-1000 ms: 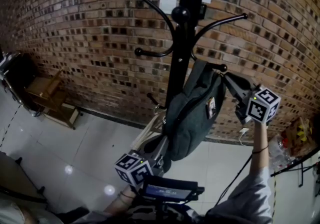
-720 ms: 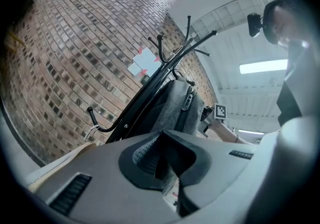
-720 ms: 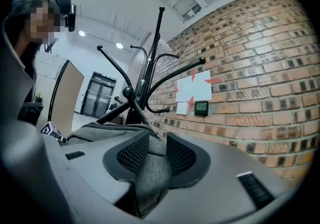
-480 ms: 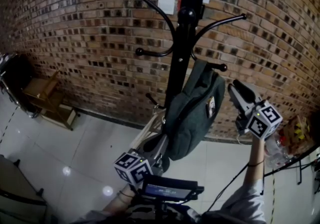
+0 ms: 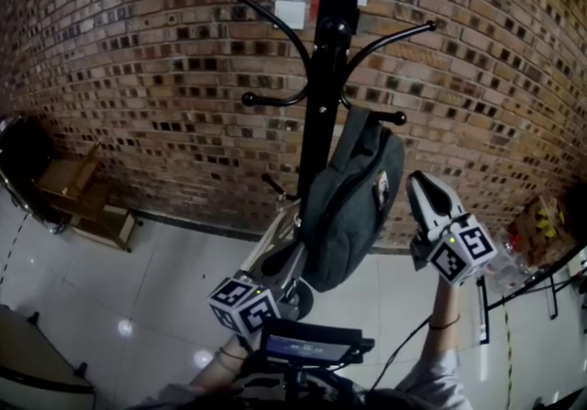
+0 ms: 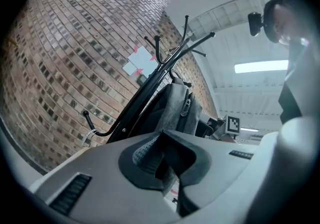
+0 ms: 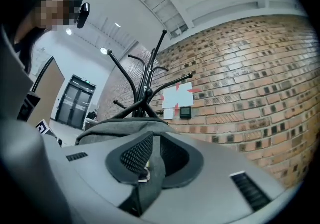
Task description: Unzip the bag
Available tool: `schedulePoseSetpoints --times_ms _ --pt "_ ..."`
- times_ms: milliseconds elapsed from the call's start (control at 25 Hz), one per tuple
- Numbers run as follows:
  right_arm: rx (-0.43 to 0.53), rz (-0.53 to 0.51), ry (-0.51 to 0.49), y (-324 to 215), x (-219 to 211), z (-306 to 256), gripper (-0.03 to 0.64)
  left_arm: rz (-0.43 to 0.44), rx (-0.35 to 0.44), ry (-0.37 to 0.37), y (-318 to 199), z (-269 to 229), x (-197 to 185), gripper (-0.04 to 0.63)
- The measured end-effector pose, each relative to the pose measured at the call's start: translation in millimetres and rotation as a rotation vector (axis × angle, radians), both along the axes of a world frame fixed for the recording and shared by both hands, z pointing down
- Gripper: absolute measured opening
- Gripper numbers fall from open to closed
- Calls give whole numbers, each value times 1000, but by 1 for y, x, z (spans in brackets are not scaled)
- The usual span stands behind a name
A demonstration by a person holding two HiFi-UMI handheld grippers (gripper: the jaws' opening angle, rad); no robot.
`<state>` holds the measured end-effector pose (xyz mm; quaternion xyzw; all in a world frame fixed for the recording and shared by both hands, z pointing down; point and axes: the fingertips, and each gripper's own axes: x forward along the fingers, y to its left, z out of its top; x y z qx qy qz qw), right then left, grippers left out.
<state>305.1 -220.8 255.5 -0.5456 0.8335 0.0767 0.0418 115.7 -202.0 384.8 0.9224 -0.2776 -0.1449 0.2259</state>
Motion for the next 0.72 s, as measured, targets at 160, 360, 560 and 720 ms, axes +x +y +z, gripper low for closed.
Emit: schedulePoseSetpoints --times_ms 160,360,560,720 --pt "-8 28 -76 7 -5 17 31 30 0 -9 1 2 3 11" --pt "-35 60 -110 10 -10 31 11 70 -3 -20 5 4 6 11" --pt "-55 104 -88 11 -7 40 11 91 -3 -24 6 5 8 11" --pt "-63 125 -89 11 -5 43 11 98 -2 -27 5 4 8 11"
